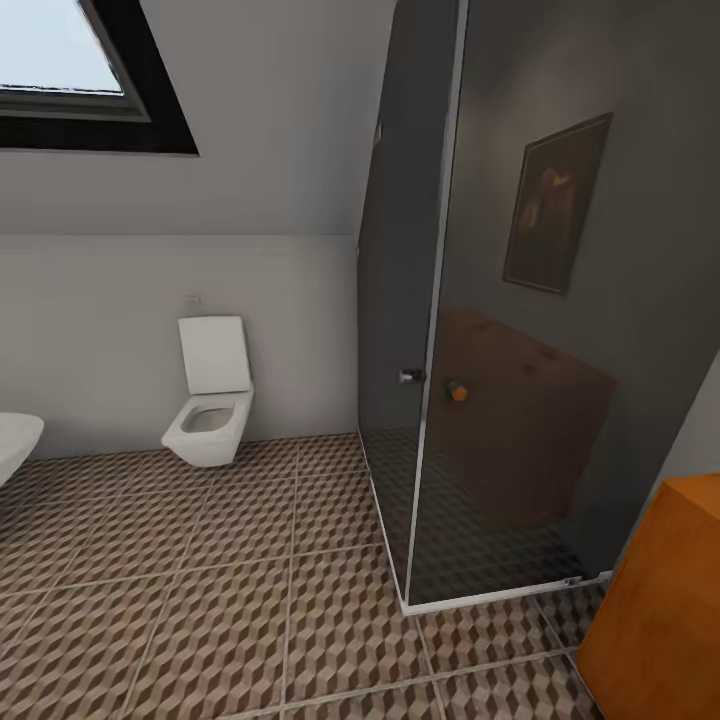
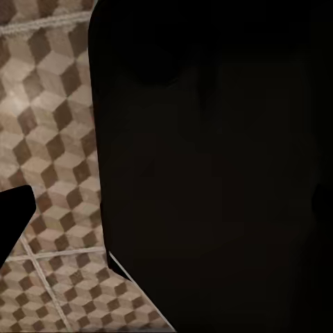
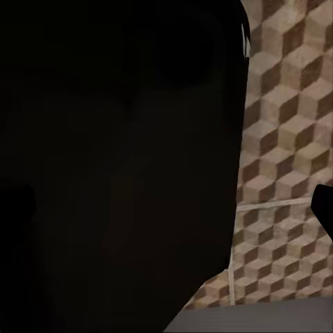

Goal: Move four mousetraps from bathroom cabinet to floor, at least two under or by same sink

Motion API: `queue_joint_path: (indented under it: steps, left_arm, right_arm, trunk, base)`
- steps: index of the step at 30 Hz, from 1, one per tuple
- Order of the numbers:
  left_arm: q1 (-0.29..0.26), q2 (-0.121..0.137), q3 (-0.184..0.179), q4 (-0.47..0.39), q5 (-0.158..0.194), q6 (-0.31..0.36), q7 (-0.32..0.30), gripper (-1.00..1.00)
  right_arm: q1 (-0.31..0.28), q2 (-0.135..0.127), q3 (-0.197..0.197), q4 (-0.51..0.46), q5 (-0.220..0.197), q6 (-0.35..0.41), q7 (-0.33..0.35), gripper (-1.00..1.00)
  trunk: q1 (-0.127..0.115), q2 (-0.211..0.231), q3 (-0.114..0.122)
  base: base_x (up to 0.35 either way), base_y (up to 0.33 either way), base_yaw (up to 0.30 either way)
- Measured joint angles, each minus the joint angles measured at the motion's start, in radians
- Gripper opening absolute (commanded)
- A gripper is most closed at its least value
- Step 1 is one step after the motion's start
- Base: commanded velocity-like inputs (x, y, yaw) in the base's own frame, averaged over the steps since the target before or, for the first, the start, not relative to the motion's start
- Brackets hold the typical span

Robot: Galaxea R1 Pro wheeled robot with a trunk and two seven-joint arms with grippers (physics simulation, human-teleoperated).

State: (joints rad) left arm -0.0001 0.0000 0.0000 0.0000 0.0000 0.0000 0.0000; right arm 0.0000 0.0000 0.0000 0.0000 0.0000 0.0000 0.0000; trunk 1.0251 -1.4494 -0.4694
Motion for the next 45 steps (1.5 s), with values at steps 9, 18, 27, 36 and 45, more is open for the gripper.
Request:
queue_joint_path:
  steps: [9, 18, 27, 36, 45]
  left_arm:
    - [0.041, -0.045, -0.001, -0.003, -0.001, -0.004, -0.002, 1.0]
    - [0.075, -0.087, 0.001, -0.003, -0.002, -0.018, -0.002, 1.0]
    - [0.076, -0.089, 0.0, -0.02, -0.002, -0.019, 0.003, 1.0]
    - [0.076, -0.086, 0.0, -0.07, -0.004, -0.008, 0.006, 1.0]
    - [0.063, -0.087, 0.0, -0.119, -0.005, 0.025, 0.038, 1.0]
  right_arm:
    - [-0.044, 0.037, 0.001, 0.021, 0.001, -0.002, 0.001, 1.0]
    - [-0.062, 0.056, 0.002, 0.019, -0.001, -0.008, 0.001, 1.0]
    - [-0.063, 0.054, 0.005, 0.017, 0.001, -0.028, 0.0, 1.0]
    - [-0.066, 0.038, 0.007, -0.03, 0.003, -0.078, 0.003, 1.0]
    - [-0.077, 0.029, 0.007, -0.081, 0.042, -0.129, 0.004, 1.0]
  trunk:
    - [0.0, 0.0, 0.0]
    - [0.0, 0.0, 0.0]
    - [0.0, 0.0, 0.0]
    - [0.0, 0.0, 0.0]
    - [0.0, 0.0, 0.0]
  base:
    - [0.0, 0.0, 0.0]
    - [0.0, 0.0, 0.0]
    - [0.0, 0.0, 0.0]
    - [0.0, 0.0, 0.0]
    - [0.0, 0.0, 0.0]
